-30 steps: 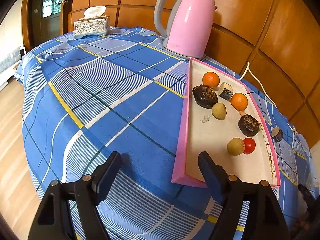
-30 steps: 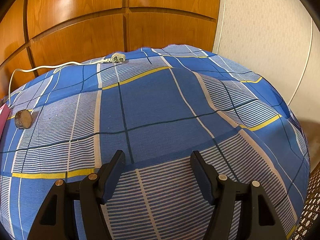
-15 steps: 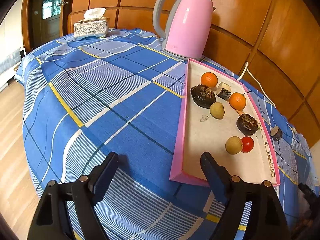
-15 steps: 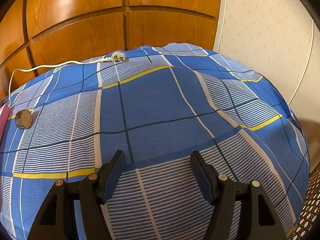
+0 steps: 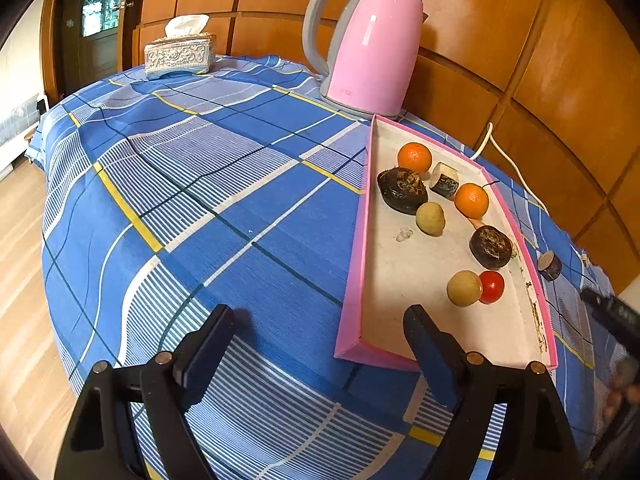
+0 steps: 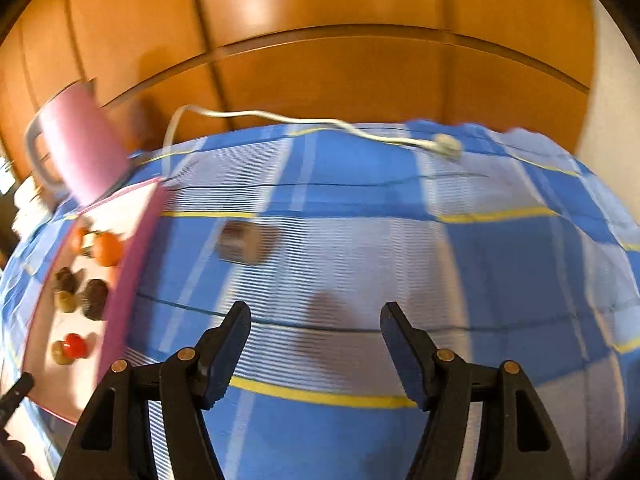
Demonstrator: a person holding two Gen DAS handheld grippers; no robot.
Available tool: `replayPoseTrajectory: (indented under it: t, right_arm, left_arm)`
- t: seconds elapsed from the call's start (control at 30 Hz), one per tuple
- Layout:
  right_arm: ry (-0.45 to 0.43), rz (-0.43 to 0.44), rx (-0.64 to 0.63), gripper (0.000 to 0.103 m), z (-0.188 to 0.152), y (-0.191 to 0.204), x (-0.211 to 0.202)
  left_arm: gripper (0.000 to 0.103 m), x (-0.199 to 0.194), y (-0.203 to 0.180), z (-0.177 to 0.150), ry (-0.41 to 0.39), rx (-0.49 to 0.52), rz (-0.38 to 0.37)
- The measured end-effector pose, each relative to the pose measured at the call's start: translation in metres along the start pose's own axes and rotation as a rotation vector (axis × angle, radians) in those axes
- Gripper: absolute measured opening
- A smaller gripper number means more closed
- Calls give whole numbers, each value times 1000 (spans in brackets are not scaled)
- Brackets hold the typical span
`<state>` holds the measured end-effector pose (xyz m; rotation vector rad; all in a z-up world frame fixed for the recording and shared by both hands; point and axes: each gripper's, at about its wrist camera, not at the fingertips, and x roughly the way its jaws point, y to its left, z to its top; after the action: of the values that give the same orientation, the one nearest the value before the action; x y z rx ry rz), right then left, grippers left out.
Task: Organize fruits
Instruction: 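Withdraw the left gripper from the tray, then grasp the dark cylindrical piece on the cloth with the right gripper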
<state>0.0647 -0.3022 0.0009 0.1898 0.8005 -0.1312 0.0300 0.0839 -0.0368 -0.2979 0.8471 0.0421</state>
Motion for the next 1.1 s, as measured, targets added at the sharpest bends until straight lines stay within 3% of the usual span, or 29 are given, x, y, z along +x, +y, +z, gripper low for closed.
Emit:
replayPoseTrajectory:
  t: [0.2, 0.5, 0.63, 0.67, 0.7, 1.1]
  right_arm:
    - [3, 47, -35, 69, 22, 31, 19]
    - [45, 40, -49, 65, 37, 50, 53]
    - [68, 11, -69, 49, 41, 56, 67]
    - [75, 9, -76, 30, 42, 57, 71]
    - [88, 0, -92, 30, 42, 58, 75]
    - [54, 26, -153, 30, 10, 30, 21]
  left_arm:
    - [88, 0, 1, -1, -3, -1, 2]
    - [90, 0, 2, -1, -4, -3, 1]
    - [90, 1, 2, -1, 0, -4, 0]
    - [90, 1, 1, 0, 0, -4, 0]
    - [90, 1, 1, 0, 0, -4, 1]
    - [90, 2, 1, 0, 4, -1, -2]
